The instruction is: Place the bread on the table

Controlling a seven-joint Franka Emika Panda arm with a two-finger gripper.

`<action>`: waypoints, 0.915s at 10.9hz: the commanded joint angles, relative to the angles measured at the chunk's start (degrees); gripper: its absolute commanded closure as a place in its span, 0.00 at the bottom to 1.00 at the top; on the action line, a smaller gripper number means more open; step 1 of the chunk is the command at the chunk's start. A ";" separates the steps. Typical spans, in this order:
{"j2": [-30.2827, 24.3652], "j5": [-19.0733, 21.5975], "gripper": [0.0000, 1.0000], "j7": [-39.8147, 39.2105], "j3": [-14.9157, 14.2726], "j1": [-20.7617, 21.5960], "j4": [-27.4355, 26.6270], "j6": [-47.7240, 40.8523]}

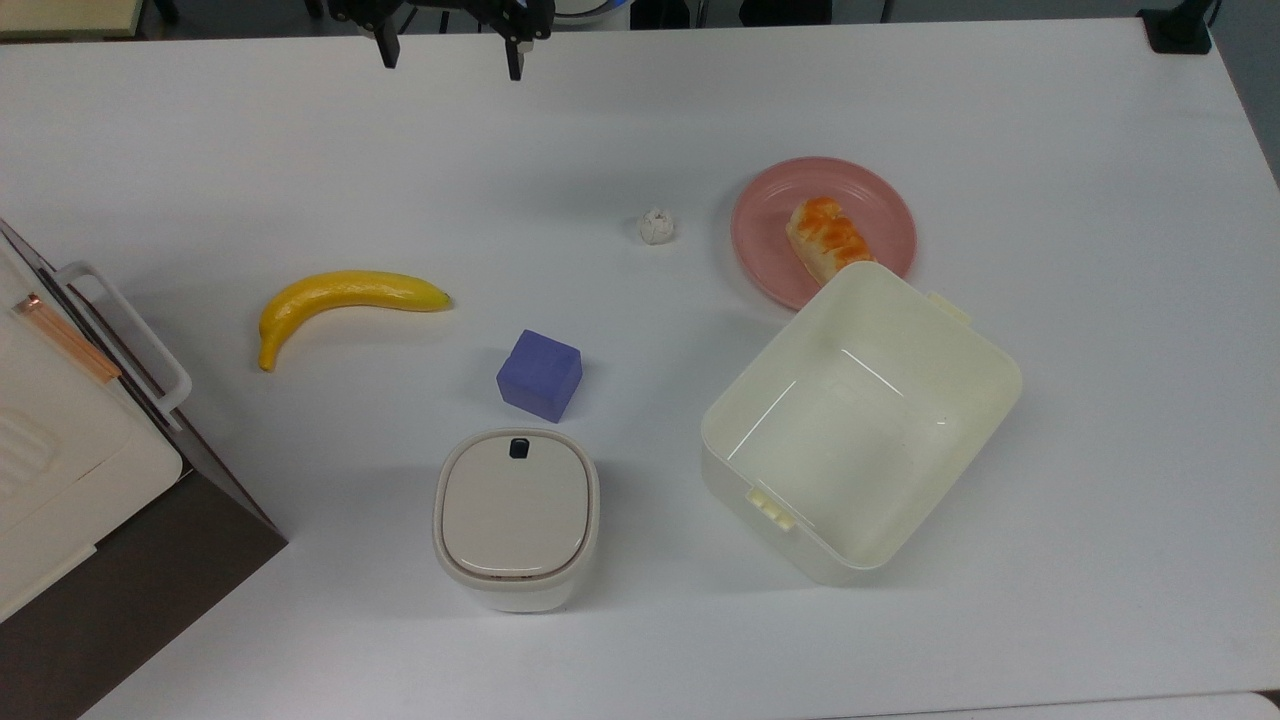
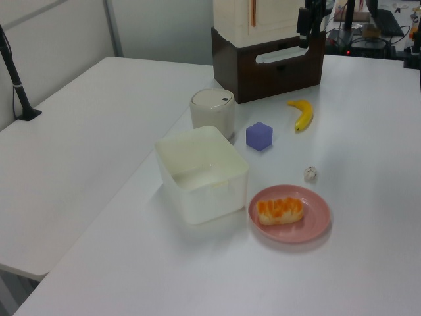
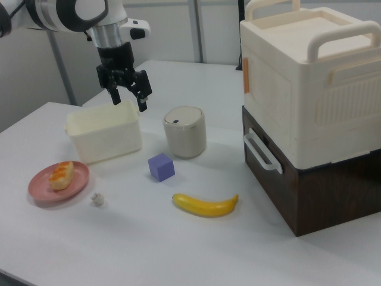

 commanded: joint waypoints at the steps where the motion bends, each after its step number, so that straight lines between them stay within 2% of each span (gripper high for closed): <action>1: -0.24 1.39 0.00 -1.67 0.36 -0.21 -0.63 1.39; 4: -0.32 1.30 0.00 -1.67 0.71 0.05 -1.86 2.53; 8: -0.85 -0.45 0.00 -1.76 4.48 -0.13 -6.15 4.81; 9: -1.37 -2.72 0.00 -1.76 6.84 -0.21 -8.60 4.81; 10: -2.33 -6.83 0.00 -1.76 10.17 -0.30 -12.54 4.90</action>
